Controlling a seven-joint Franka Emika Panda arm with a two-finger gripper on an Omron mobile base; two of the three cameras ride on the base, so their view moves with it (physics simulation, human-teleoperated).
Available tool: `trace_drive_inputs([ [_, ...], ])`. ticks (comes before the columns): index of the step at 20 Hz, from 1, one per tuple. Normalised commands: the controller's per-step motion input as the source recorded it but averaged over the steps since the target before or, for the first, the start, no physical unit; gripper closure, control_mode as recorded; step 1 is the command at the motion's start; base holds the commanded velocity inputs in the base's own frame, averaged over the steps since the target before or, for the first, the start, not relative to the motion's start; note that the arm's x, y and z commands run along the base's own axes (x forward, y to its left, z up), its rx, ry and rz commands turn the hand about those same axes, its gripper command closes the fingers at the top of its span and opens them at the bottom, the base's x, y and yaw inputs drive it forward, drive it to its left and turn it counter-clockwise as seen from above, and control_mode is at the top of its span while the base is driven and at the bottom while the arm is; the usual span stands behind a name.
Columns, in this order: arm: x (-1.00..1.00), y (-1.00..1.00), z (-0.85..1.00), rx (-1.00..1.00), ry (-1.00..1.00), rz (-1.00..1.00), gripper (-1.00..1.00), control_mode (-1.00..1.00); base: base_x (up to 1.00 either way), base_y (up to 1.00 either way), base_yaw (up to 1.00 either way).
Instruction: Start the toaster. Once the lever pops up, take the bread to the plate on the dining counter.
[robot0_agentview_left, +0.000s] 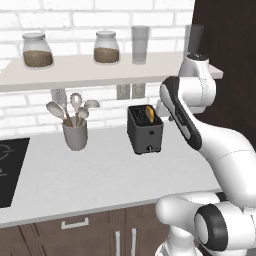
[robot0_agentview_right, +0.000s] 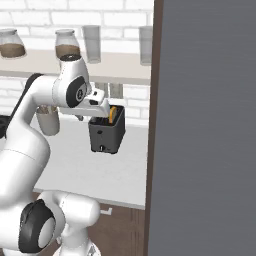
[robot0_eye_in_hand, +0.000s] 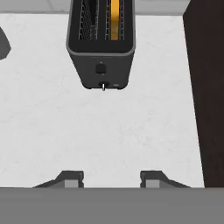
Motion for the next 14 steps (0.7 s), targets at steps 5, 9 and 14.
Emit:
trace_drive_inputs([
  [5, -0.05, 0.00, -0.02, 0.00, 0.00, 0.00, -1.00, -1.00, 0.00, 0.00, 0.00],
  [9, -0.37, -0.08, -0.22, 0.00, 0.01, 0.00, -1.00, -1.00, 0.00, 0.00, 0.00],
  [14, -0.48, -0.06, -0.56, -0.01, 0.01, 0.00, -1.00, -1.00, 0.00, 0.00, 0.00],
])
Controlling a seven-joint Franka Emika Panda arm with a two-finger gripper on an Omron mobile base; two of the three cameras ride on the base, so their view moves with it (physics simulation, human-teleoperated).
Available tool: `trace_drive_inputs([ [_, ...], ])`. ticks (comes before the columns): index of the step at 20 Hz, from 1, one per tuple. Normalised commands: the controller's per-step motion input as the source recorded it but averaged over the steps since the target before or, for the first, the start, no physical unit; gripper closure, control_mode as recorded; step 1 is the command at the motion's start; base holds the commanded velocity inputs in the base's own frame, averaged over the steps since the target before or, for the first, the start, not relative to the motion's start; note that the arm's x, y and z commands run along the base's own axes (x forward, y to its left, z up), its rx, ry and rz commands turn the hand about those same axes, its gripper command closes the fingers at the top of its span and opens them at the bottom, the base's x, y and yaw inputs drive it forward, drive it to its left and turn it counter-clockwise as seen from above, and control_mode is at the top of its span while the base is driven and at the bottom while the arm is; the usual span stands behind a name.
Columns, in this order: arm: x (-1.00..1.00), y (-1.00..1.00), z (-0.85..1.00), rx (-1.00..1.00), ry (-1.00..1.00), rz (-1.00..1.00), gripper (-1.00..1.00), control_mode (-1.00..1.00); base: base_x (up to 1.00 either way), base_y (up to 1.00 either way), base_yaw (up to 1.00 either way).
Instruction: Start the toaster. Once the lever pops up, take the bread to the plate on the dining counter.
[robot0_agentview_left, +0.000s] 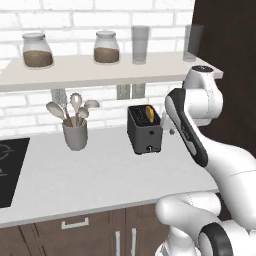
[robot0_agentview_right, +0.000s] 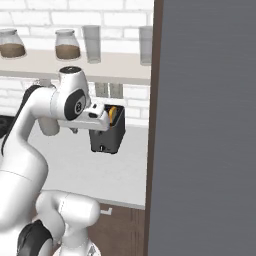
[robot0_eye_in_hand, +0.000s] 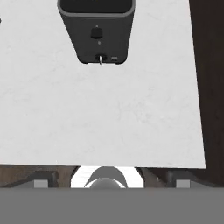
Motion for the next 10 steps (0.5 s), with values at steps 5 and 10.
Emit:
trace_drive_inputs([
  [5, 0.08, 0.00, -0.33, -0.01, 0.00, 0.00, -1.00, -1.00, 0.00, 0.00, 0.00],
  [10, 0.78, 0.00, -0.02, 0.00, 0.01, 0.00, -1.00, -1.00, 0.00, 0.00, 0.00],
])
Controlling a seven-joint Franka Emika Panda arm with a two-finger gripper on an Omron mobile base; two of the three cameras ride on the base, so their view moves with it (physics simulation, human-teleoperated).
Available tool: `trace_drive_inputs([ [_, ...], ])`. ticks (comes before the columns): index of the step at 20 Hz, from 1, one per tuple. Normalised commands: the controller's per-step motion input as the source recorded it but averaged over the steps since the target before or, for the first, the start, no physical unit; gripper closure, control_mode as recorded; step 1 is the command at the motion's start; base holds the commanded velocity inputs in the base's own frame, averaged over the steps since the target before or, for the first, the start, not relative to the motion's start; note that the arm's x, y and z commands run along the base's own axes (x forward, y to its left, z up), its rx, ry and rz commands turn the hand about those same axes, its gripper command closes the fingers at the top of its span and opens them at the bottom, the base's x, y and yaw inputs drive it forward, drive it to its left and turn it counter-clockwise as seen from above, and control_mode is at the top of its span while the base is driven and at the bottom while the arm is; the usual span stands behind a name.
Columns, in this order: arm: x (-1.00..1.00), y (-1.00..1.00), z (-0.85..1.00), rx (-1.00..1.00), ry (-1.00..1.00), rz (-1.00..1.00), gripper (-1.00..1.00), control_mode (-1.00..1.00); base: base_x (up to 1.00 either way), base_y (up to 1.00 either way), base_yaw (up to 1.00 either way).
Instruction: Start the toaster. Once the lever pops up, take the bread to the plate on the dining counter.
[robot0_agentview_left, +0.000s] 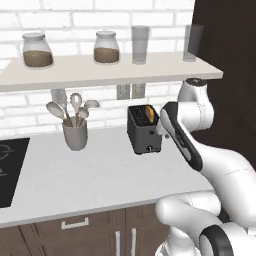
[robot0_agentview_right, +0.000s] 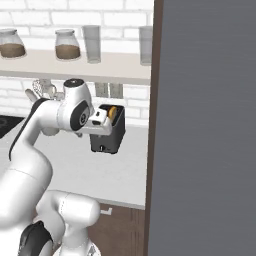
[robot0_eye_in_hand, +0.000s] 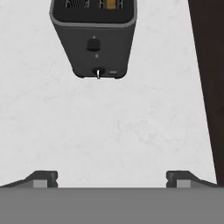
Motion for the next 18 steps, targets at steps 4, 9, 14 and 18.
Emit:
trace_drive_inputs([
  [4, 0.86, 0.22, 0.03, 0.00, 0.02, 0.00, -1.00, -1.00, 0.00, 0.00, 0.00],
  [9, 0.38, 0.54, -0.02, 0.03, 0.01, 0.00, 1.00, -1.00, 0.00, 0.00, 0.00],
  [14, 0.05, 0.19, -0.21, 0.02, 0.00, 0.00, 1.00, -1.00, 0.00, 0.00, 0.00],
  [18, 0.00, 0.00, -0.19, 0.00, 0.00, 0.00, 1.00, -1.00, 0.00, 0.00, 0.00],
])
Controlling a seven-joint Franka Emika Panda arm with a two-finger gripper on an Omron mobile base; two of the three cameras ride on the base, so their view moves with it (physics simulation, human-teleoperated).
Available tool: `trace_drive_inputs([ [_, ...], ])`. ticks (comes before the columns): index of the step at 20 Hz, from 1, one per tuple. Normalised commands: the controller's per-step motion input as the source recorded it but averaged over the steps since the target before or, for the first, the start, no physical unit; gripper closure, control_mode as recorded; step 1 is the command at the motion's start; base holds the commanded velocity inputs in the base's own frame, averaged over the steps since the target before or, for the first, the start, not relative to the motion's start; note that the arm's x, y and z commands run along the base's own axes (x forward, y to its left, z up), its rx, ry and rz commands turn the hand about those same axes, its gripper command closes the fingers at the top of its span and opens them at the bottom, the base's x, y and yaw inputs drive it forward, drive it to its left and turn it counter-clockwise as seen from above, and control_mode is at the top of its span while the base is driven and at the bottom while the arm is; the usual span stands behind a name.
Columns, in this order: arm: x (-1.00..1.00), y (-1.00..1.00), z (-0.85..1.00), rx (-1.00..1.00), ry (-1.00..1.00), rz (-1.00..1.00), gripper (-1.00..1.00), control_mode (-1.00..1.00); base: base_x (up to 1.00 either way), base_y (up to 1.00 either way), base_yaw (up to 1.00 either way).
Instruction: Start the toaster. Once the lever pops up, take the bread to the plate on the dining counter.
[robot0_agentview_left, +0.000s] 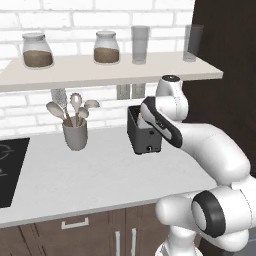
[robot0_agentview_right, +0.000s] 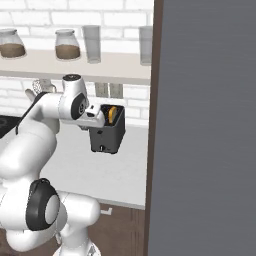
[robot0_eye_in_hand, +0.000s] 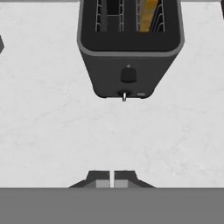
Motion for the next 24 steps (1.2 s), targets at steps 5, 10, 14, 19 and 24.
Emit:
trace_drive_inputs([
  [5, 0.00, -0.03, -0.09, 0.00, 0.00, 0.00, 1.00, -1.00, 0.00, 0.00, 0.00],
  [10, 0.31, -0.05, -0.01, 0.00, 0.00, 0.00, 1.00, -1.00, 0.00, 0.00, 0.00],
  [14, 0.23, -0.11, -0.07, 0.00, 0.02, 0.00, 1.00, -1.00, 0.00, 0.00, 0.00],
  [19, 0.14, -0.19, -0.17, 0.00, 0.02, 0.00, 1.00, -1.00, 0.00, 0.00, 0.00],
  [24, 0.07, -0.11, -0.28, 0.00, 0.00, 0.00, 1.00, -1.00, 0.00, 0.00, 0.00],
])
